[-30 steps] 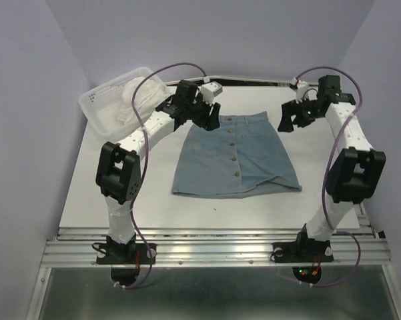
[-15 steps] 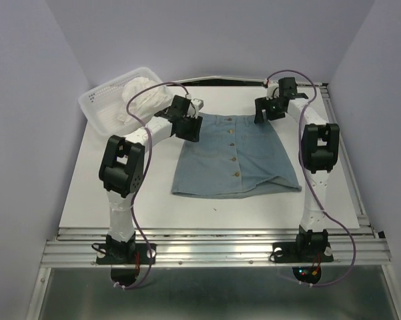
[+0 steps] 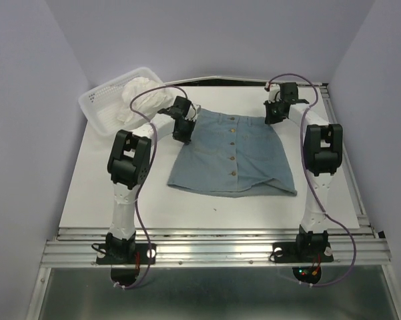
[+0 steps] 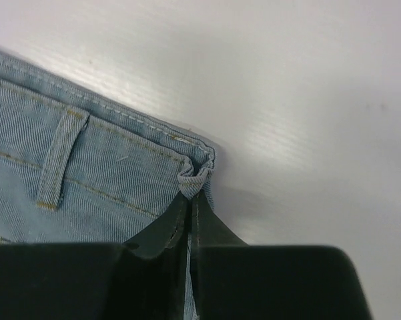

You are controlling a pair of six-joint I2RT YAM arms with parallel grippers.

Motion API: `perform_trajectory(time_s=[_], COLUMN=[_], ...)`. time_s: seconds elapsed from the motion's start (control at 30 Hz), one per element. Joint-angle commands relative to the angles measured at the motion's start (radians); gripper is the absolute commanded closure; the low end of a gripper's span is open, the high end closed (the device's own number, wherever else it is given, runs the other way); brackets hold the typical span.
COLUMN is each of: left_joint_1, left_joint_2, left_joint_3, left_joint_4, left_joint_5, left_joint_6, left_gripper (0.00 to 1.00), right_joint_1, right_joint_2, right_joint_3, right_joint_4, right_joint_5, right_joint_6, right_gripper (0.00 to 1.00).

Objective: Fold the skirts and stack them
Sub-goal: Flatten the skirt out

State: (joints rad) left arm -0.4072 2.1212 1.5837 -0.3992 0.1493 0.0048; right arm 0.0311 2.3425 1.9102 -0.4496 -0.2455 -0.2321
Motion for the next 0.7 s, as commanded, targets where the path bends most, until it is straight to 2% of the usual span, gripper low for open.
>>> perform_trajectory(time_s=[0.0,0.03,0.07,0.1,0.13,0.2,0.23,0.27,0.3,0.33,0.37,0.4,0.43,0.47,0.53,0.6,0.67], left_joint_1=[0.005,0.007,0.011,0.013,0.013,0.008,-0.001,-0.005,-0.01,-0.022,-0.025,-0.027,-0.027,-0.027,-0.028,-0.033,-0.071], left_joint_2=[0.13,0.202,0.242,0.285,0.366,0.454,0.488,0.512,0.496,0.421,0.367,0.3,0.237,0.112,-0.058,-0.157,-0.26], left_joint_3=[0.155,0.22,0.371,0.453,0.625,0.822,0.913,0.99,0.978,0.882,0.801,0.717,0.629,0.49,0.376,0.216,0.081], left_joint_4=[-0.026,-0.035,-0.073,-0.093,-0.125,-0.177,-0.19,-0.176,-0.152,-0.083,-0.044,0.004,0.049,0.104,0.134,0.137,0.108], left_joint_5=[-0.092,-0.105,-0.111,-0.138,-0.139,-0.155,-0.183,-0.182,-0.195,-0.211,-0.199,-0.192,-0.174,-0.151,-0.032,0.109,0.131], left_joint_6=[0.078,0.108,0.121,0.13,0.155,0.185,0.199,0.246,0.267,0.282,0.317,0.328,0.33,0.331,0.324,0.313,0.317], left_gripper=[1.0,1.0,1.0,1.0,1.0,1.0,0.94,0.61,0.48,0.28,0.07,0.02,0.02,0.02,0.03,0.09,0.16], right_joint_1=[-0.036,-0.046,-0.069,-0.082,-0.094,-0.128,-0.128,-0.137,-0.137,-0.137,-0.137,-0.137,-0.137,-0.137,-0.137,-0.137,-0.137], right_joint_2=[-0.119,-0.136,-0.153,-0.188,-0.208,-0.242,-0.259,-0.296,-0.313,-0.356,-0.382,-0.409,-0.437,-0.49,-0.547,-0.632,-0.688], right_joint_3=[-0.124,-0.181,-0.21,-0.239,-0.304,-0.359,-0.382,-0.429,-0.45,-0.468,-0.523,-0.551,-0.574,-0.588,-0.591,-0.577,-0.57], right_joint_4=[-0.044,-0.055,-0.072,-0.083,-0.093,-0.118,-0.139,-0.177,-0.21,-0.284,-0.316,-0.343,-0.363,-0.388,-0.406,-0.408,-0.382], right_joint_5=[0.087,0.094,0.106,0.106,0.107,0.095,0.083,0.045,0.005,-0.053,-0.171,-0.223,-0.253,-0.274,-0.275,-0.262,-0.227], right_joint_6=[-0.035,-0.038,-0.041,-0.042,-0.038,-0.038,-0.038,-0.038,-0.052,-0.053,-0.055,-0.05,-0.032,-0.03,-0.036,-0.05,-0.046], right_gripper=[0.99,0.99,0.99,0.99,0.99,0.99,0.99,0.99,0.91,0.82,0.42,0.3,0.25,0.23,0.23,0.22,0.22])
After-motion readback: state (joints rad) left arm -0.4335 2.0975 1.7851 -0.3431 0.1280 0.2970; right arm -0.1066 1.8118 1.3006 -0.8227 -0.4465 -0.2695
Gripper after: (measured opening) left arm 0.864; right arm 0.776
